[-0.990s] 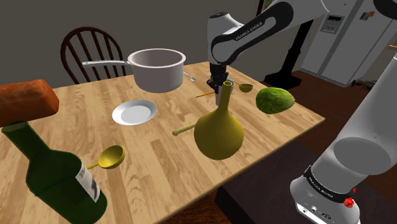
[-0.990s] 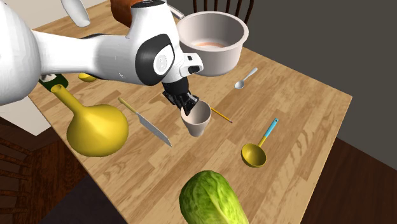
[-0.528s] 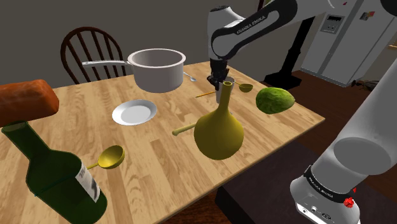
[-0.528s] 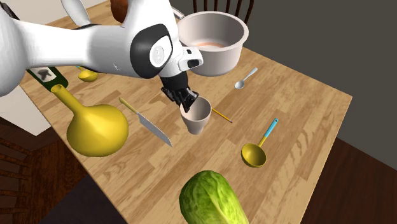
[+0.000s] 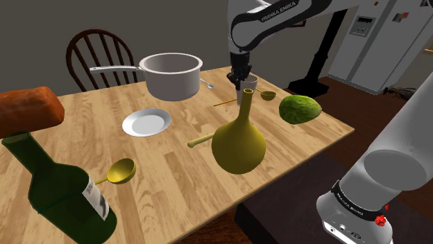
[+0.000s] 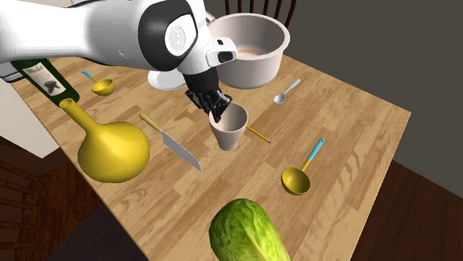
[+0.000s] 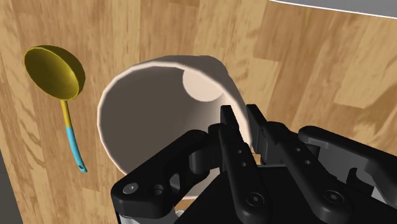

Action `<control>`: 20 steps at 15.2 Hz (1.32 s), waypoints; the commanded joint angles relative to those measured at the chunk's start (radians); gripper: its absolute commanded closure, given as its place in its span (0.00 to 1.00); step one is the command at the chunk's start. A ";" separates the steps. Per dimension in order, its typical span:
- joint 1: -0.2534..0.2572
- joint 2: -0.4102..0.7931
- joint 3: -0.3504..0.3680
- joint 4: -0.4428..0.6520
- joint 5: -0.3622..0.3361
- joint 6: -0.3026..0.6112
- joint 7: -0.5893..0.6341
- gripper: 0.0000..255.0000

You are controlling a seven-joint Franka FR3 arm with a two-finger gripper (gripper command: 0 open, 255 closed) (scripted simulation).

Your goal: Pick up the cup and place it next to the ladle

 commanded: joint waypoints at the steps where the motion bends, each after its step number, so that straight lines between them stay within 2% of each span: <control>1: 0.000 -0.009 0.000 0.017 0.004 -0.026 -0.006 1.00; 20: 0.003 -0.055 0.003 0.220 0.028 -0.270 -0.054 1.00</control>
